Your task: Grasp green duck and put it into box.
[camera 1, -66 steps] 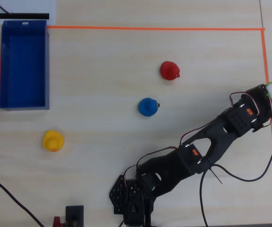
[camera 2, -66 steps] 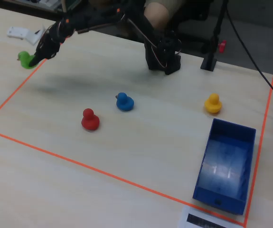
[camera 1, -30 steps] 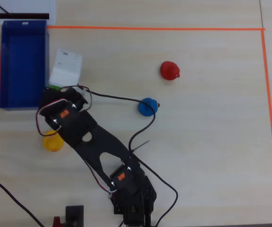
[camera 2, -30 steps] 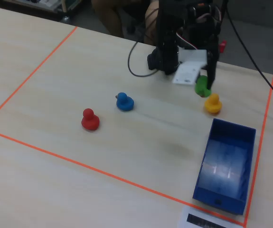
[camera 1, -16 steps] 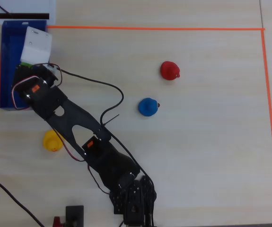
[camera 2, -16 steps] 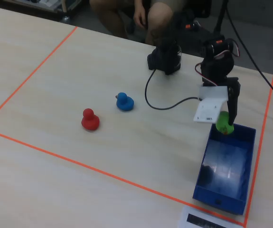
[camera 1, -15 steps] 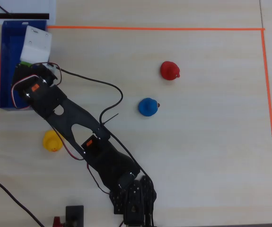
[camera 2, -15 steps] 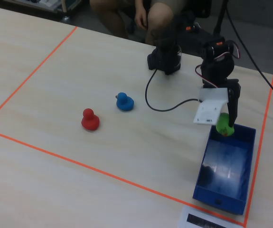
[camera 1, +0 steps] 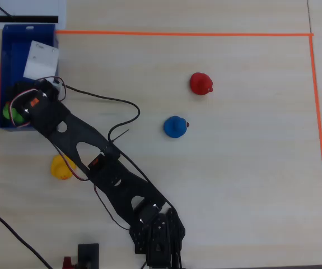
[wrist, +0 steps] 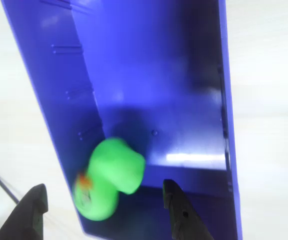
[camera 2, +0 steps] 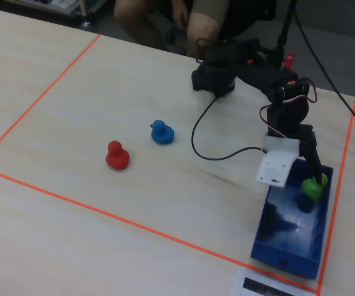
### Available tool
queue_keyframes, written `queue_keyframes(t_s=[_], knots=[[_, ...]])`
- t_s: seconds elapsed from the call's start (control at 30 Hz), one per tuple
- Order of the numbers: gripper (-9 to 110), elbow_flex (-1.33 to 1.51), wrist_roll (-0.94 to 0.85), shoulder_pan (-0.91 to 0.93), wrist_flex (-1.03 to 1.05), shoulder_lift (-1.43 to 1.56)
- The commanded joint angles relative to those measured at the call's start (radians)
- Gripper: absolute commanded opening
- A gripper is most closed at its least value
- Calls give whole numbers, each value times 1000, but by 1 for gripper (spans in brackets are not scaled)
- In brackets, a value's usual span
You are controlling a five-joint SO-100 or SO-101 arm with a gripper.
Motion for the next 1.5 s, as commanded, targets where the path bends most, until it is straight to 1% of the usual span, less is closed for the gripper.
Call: queue_keyframes(t_s=[0.0, 0.1, 0.2, 0.3, 0.43, 0.6, 0.77, 0.9, 1.1, 1.27, 1.4, 1.47], knots=[[17, -107, -20, 21, 91, 86], [0, 18, -32, 78, 110, 287], [0, 359, -67, 158, 25, 623], [0, 805, -150, 245, -156, 1020], [0, 1223, -282, 368, -236, 1447], [0, 1568, -431, 517, -256, 1824], [0, 1925, -534, 561, -273, 2151], [0, 2189, -561, 604, -287, 2356], [0, 2494, -574, 646, -305, 2571], [0, 2612, -589, 649, -279, 2582], [0, 2720, -680, 655, -187, 2582], [0, 2720, -692, 663, -95, 2585]])
